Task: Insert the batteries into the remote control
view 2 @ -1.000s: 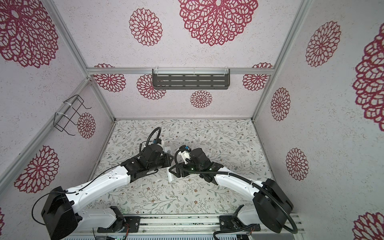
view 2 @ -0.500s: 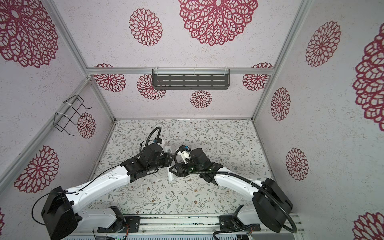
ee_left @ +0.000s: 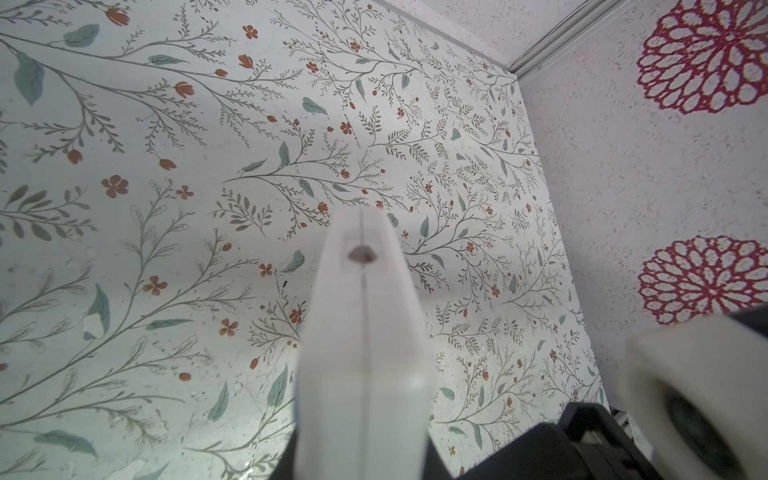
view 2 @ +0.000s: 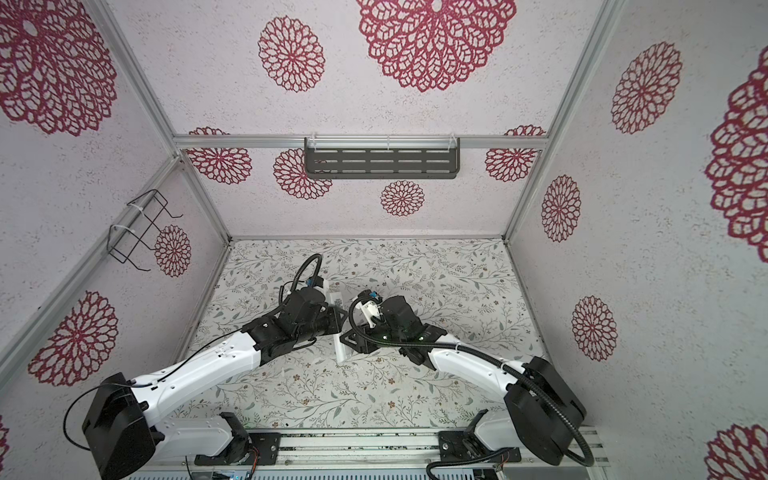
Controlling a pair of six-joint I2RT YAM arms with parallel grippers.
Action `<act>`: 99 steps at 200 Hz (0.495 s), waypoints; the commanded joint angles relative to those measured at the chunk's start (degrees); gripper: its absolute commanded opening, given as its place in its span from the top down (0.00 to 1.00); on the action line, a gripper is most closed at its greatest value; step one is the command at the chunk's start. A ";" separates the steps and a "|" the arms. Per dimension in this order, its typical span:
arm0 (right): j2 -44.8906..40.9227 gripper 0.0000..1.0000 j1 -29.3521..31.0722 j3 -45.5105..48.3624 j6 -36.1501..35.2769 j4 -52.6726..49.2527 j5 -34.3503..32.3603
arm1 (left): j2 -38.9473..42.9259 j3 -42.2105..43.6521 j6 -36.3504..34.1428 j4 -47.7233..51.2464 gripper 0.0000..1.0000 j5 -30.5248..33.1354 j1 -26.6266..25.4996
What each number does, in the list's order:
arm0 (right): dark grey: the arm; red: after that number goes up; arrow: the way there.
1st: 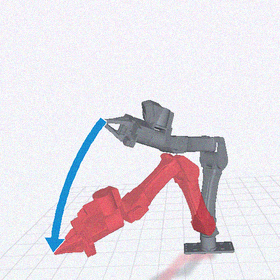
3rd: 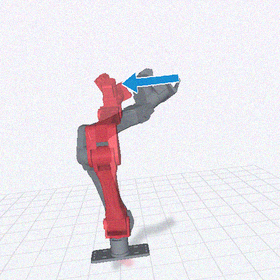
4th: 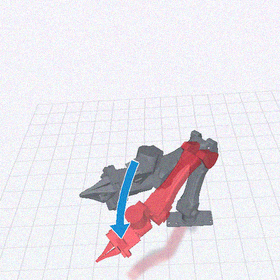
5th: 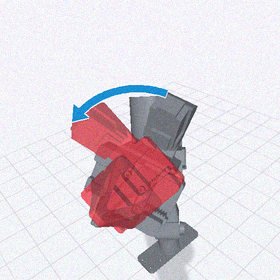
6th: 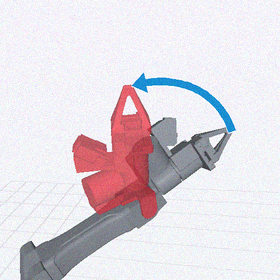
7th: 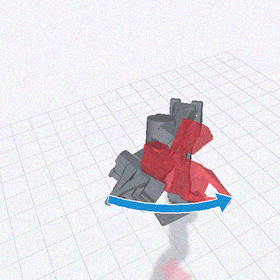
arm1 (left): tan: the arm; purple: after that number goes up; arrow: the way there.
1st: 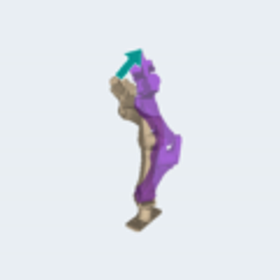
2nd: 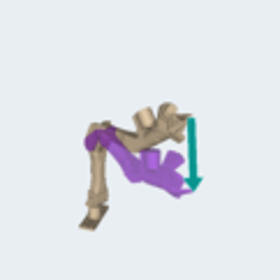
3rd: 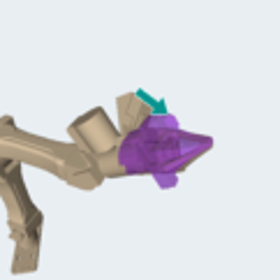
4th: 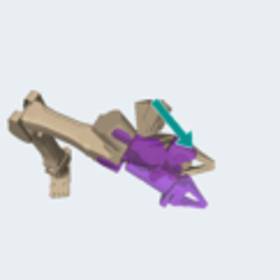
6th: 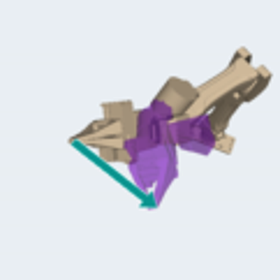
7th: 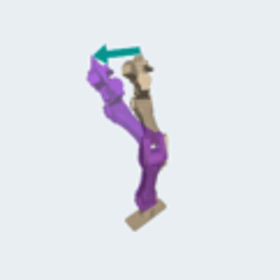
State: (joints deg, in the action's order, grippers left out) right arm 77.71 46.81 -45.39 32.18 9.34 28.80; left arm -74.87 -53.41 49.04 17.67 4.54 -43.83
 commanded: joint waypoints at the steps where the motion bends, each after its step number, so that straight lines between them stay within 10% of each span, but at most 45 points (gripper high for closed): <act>1: -0.06 0.64 -0.23 0.33 0.45 1.90 0.38 | 2.36 0.06 0.53 -4.19 0.96 -1.39 -0.64; 99: -0.45 0.71 -0.31 0.43 0.60 2.59 0.82 | 3.06 0.19 0.36 -4.16 0.97 -1.14 -0.62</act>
State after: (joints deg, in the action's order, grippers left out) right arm 77.71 46.63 -45.39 32.18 10.31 29.41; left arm -73.80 -53.23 48.38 17.69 5.04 -43.83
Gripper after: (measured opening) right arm 0.294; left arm 0.218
